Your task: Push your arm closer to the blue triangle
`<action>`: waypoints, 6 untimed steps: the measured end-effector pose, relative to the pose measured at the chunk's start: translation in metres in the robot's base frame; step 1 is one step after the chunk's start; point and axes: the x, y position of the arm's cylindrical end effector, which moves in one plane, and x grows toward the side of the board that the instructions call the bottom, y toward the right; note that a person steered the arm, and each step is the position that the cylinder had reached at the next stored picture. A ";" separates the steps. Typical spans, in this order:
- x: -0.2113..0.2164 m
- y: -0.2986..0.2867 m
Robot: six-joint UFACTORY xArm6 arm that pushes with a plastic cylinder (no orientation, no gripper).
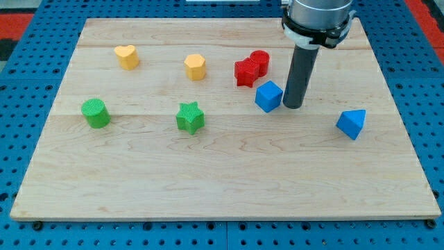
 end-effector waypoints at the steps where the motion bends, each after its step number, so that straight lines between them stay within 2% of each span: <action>1: -0.012 -0.008; 2: -0.017 -0.009; 3: -0.003 0.008; 6: 0.019 0.174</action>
